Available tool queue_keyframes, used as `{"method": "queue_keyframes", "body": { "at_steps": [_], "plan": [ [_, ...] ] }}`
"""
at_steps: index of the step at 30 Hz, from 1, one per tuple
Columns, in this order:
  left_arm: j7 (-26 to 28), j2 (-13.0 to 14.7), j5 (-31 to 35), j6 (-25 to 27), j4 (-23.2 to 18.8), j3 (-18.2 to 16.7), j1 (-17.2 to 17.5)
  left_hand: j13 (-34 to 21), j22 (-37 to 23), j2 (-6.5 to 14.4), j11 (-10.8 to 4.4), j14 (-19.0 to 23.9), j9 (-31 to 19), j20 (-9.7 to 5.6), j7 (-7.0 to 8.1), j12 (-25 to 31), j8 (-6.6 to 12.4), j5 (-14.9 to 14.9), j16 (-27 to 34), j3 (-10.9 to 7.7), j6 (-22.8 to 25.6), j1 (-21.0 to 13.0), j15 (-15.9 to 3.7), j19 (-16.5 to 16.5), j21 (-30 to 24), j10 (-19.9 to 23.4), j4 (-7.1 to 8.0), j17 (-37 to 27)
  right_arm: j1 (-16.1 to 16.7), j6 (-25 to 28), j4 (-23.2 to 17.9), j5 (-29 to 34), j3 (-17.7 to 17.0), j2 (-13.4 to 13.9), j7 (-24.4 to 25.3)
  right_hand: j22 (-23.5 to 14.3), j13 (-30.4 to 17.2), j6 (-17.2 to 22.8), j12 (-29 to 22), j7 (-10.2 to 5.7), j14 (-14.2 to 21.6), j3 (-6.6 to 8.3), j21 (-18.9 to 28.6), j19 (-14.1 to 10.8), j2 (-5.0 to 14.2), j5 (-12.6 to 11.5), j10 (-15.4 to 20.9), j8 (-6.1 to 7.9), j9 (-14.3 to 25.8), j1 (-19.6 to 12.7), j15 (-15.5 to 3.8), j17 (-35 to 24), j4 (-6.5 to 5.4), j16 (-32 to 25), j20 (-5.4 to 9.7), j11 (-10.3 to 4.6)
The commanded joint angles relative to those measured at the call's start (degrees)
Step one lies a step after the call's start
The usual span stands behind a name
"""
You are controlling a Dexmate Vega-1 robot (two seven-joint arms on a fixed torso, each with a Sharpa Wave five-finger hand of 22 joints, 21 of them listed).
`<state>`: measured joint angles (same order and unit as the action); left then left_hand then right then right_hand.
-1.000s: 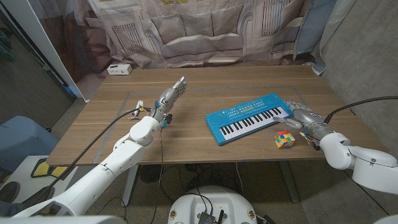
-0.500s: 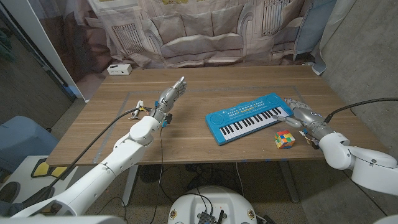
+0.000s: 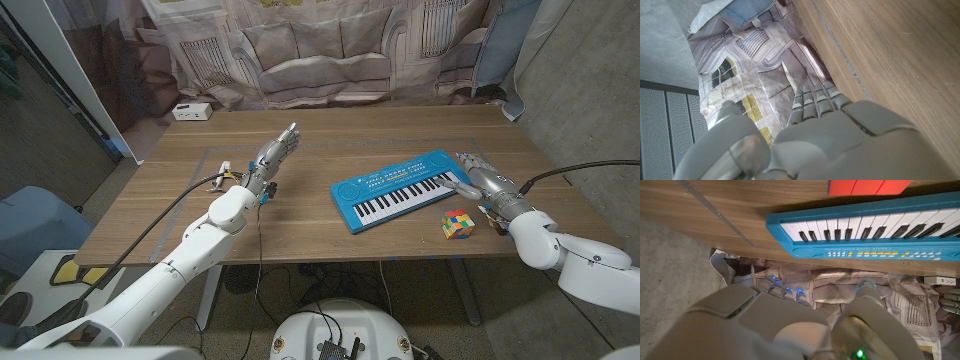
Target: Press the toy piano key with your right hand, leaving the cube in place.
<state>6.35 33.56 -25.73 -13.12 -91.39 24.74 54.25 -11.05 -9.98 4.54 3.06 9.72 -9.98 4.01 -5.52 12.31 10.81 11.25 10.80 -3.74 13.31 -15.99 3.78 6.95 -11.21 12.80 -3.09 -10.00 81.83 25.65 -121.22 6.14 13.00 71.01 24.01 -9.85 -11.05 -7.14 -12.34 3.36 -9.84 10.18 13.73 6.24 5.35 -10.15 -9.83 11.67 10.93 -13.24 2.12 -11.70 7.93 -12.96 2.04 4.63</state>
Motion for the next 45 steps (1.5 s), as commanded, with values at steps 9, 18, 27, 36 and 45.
{"method": "queue_keyframes", "body": {
  "at_steps": [9,18,27,36,45],
  "plan": [
    [-1.57,-0.35,-0.55,-0.92,1.86,0.25,-0.92,-0.23,-0.21,0.30,0.14,0.58,-0.30,0.05,-0.06,-0.21,0.05,-0.12,-0.07,-0.05,0.42,-0.24,-0.02,0.13,-0.01,0.46,-0.24,-0.25,-2.73,-7.82,2.65,0.96,-0.47,-6.70,0.72,-0.01,0.03,1.80,-0.84,-0.51,-3.84,0.66,0.73,-3.80,-0.40,0.02,1.24,0.30,-0.13,-1.67,-0.73,0.05,0.39,-0.68,0.76,0.44],
    [-1.96,-0.12,-0.33,-1.39,1.93,0.27,-1.06,-0.23,-0.21,0.29,-0.13,0.61,-0.30,0.14,-0.05,-0.22,0.06,-0.13,-0.06,-0.04,0.49,-0.22,0.04,0.13,-0.02,0.45,-0.28,-0.25,-4.06,-13.12,5.08,1.11,-0.63,-10.45,2.00,0.13,0.19,4.42,-1.28,1.27,-0.87,0.92,1.04,-7.31,-0.74,-0.09,4.07,0.82,-0.19,-2.59,-0.27,0.24,0.68,-1.09,0.93,0.99],
    [-2.61,0.04,-0.56,-2.42,2.29,-0.04,-1.06,-0.23,-0.21,0.28,0.49,0.76,-0.30,-0.27,-0.05,-0.13,0.05,-0.14,-0.01,-0.02,0.51,-0.19,0.14,0.30,-0.09,0.72,-0.32,-0.25,-6.00,-15.07,6.00,1.73,-0.03,-12.72,1.10,0.16,0.23,4.75,-1.06,1.76,-0.78,0.96,0.72,-7.50,-0.91,-0.10,4.22,0.73,-0.20,-2.87,0.23,0.29,0.74,-0.85,0.48,1.41],
    [-3.40,0.42,-0.92,-2.96,2.30,-0.21,-0.76,-0.23,-0.21,0.28,0.39,0.89,-0.30,-0.67,-0.27,-0.16,0.03,-0.14,0.02,-0.01,0.52,-0.17,0.08,0.49,-0.15,0.70,-0.37,-0.25,-8.29,-19.86,8.00,-0.67,0.38,-15.54,-0.68,0.16,0.27,6.00,-1.02,1.36,-0.50,0.89,0.35,-7.72,-1.17,-0.08,4.94,0.93,-0.22,-2.97,-0.17,0.30,0.69,-0.66,0.63,1.30],
    [-5.18,-0.37,-1.73,-4.39,3.95,0.13,-1.42,-0.23,-0.20,0.28,0.46,0.91,-0.30,-0.51,-0.21,-0.16,0.04,-0.14,0.00,0.00,0.60,-0.14,0.16,0.46,-0.11,0.75,-0.41,-0.25,-11.14,-23.56,10.11,-2.91,1.45,-18.36,-2.55,0.16,0.29,6.62,-1.02,1.51,-0.01,0.85,0.20,-8.07,-1.32,-0.10,5.46,0.98,-0.23,-3.03,-0.17,0.31,0.65,-0.65,0.48,1.25]
  ]
}}
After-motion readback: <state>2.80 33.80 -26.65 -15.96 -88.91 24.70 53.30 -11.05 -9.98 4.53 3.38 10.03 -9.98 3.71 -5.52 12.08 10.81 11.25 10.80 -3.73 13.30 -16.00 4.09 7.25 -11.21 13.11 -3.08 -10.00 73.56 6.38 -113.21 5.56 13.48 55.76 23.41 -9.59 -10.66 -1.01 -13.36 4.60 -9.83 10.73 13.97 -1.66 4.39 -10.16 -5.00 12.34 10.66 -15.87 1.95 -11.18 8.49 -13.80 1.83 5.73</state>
